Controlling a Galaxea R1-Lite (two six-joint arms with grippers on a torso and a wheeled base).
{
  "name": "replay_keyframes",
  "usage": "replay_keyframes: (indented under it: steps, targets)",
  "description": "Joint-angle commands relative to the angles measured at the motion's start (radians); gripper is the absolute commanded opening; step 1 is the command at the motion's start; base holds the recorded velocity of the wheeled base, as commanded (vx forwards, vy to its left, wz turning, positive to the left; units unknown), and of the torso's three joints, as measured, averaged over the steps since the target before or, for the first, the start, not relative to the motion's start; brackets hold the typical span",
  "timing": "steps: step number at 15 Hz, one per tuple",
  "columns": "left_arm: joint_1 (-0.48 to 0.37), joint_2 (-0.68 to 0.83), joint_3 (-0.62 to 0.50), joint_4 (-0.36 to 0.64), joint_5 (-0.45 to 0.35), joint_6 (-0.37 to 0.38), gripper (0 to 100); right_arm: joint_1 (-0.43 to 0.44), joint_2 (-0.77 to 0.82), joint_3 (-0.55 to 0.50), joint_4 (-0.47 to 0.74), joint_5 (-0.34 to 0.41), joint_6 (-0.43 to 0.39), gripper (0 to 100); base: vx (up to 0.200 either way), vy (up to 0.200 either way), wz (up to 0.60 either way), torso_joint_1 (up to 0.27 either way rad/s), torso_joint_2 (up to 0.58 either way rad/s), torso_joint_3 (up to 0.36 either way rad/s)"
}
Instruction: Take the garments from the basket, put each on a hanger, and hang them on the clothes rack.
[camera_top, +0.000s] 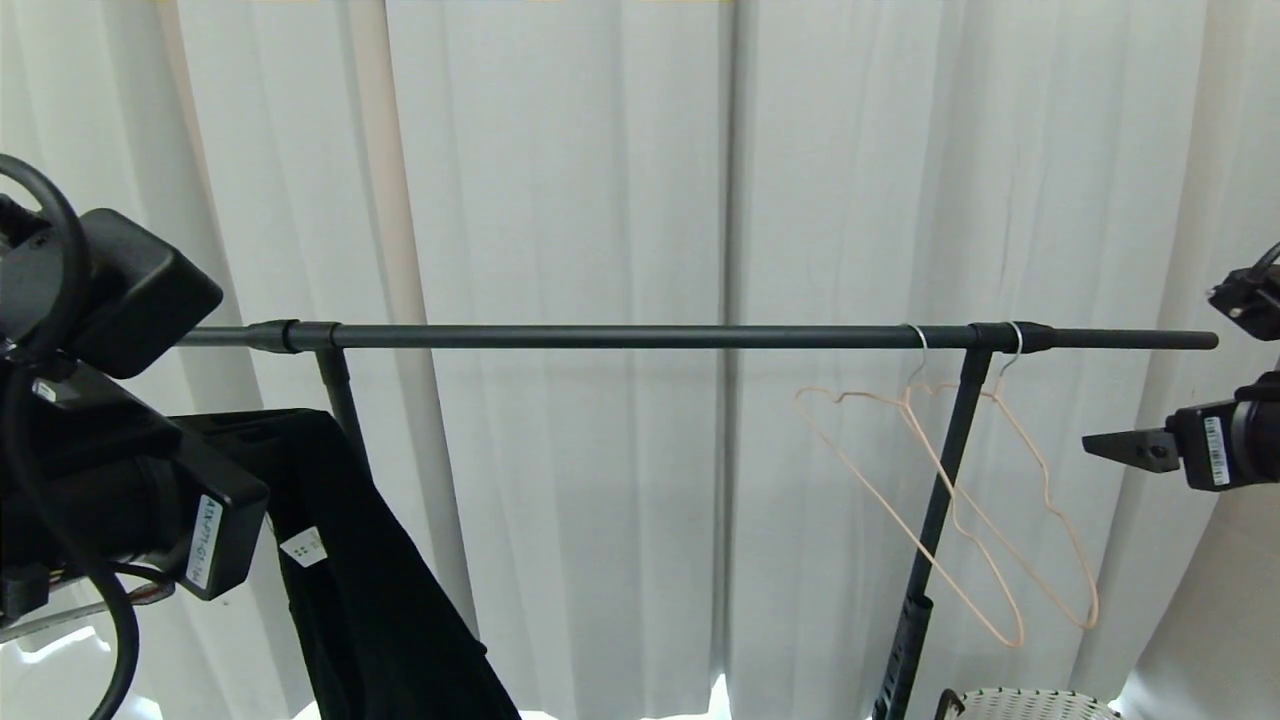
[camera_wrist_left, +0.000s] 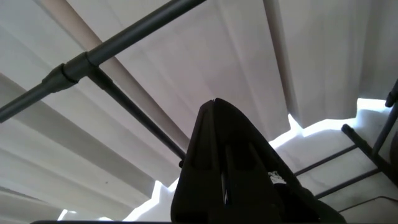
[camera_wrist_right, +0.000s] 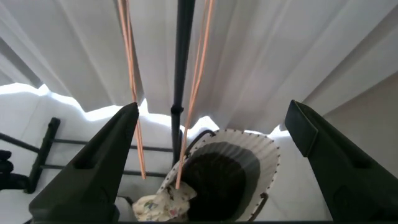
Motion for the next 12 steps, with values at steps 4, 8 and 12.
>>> replay_keyframes:
  steps: [4, 8, 12]
  targets:
    - [0.003, -0.011, 0.002, 0.000, 0.003, 0.000, 0, -0.001, 0.281, 0.000, -0.145, -0.006, 0.066, 100, 0.000, 0.000, 0.00, 0.000, 0.00, 0.000]
    - [0.003, -0.015, 0.006, -0.002, 0.006, 0.002, 0, -0.038, 0.408, -0.006, -0.236, -0.009, 0.079, 100, 0.000, 0.000, 0.00, 0.000, 0.00, 0.000]
    - [0.003, -0.012, 0.015, -0.003, 0.005, 0.002, 0, -0.036, 0.449, -0.001, -0.248, -0.009, 0.115, 100, 0.000, 0.000, 0.00, 0.000, 0.00, 0.000]
